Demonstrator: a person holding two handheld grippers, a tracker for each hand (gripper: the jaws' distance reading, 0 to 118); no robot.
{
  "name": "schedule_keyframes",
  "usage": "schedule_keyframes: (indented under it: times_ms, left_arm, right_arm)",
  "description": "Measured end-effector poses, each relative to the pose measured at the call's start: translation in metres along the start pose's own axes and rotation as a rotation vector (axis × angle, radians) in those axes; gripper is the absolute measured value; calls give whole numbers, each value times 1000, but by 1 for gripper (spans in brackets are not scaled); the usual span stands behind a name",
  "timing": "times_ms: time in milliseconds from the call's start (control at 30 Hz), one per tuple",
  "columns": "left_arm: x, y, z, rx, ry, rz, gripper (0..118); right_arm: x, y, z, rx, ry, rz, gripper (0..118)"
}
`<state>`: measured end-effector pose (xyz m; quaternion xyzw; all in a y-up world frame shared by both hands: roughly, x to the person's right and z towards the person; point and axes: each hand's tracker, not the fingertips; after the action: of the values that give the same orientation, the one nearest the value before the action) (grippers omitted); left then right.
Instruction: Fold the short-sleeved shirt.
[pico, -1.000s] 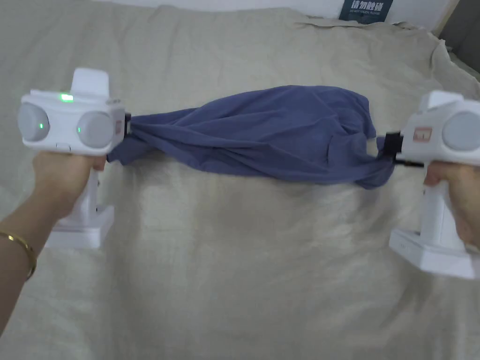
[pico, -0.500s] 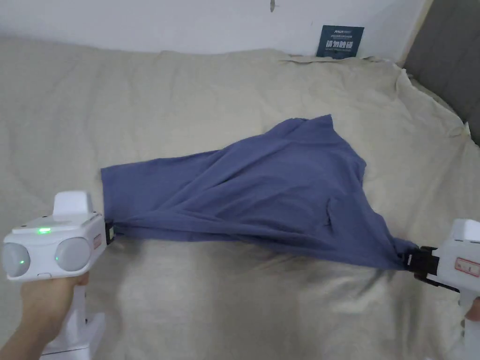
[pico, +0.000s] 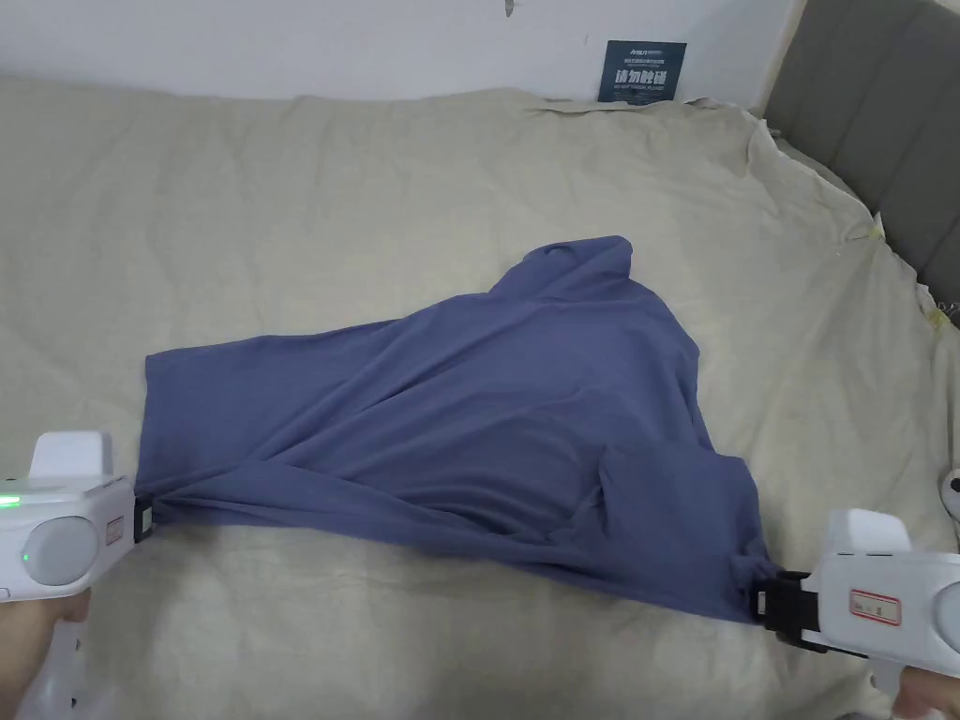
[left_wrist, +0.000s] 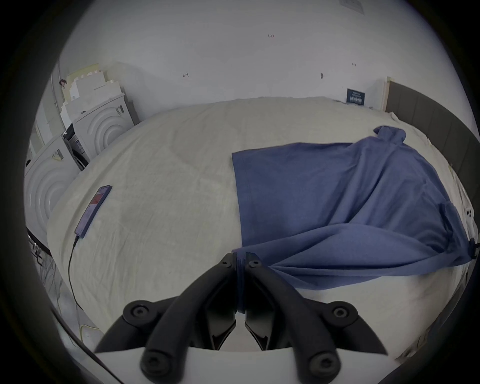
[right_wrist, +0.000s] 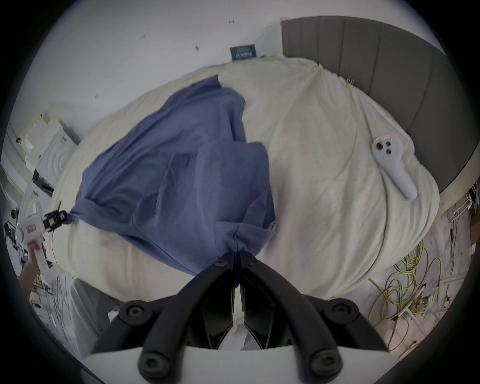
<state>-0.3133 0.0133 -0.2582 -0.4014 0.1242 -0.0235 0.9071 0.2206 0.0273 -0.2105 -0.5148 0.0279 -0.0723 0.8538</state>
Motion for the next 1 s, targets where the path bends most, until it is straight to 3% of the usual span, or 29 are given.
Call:
schedule_keyframes:
  times_ms: [33,100,133,200,233,267,333,367,467,700,833,1000]
  left_arm:
    - [0,0,0,-8,3,3,1]
    - [0,-1,2,-16,2,39,16]
    - [0,-1,3,-18,21,55,28]
    - [-3,0,7,-17,60,84,69]
    - [-6,0,9,-13,68,107,84]
    - [-11,1,12,-16,71,137,103]
    - [-19,6,19,-12,69,198,116]
    - [-24,7,24,-3,55,226,116]
    - [-36,25,42,35,-35,316,116]
    - [-26,77,96,277,-190,388,116]
    - [0,87,123,402,-178,331,117]
    - [40,66,145,542,-118,260,118]
  right_arm:
    - [-1,-2,-4,-20,4,-5,3]
    - [-5,-5,-10,-38,2,6,3]
    - [-7,-5,-12,-43,-7,18,3]
    - [-2,-4,-17,-48,-28,19,4]
    - [0,-3,-17,-52,-28,6,6]
    - [1,-2,-16,-39,-15,-28,17]
    - [6,2,-10,-40,-23,-30,65]
    - [8,5,-5,-31,-23,-31,93]
    - [8,18,23,65,-41,-15,102]
    - [1,69,98,435,-92,23,102]
    - [-15,78,120,672,-162,66,102]
    - [-34,67,125,854,-118,59,102]
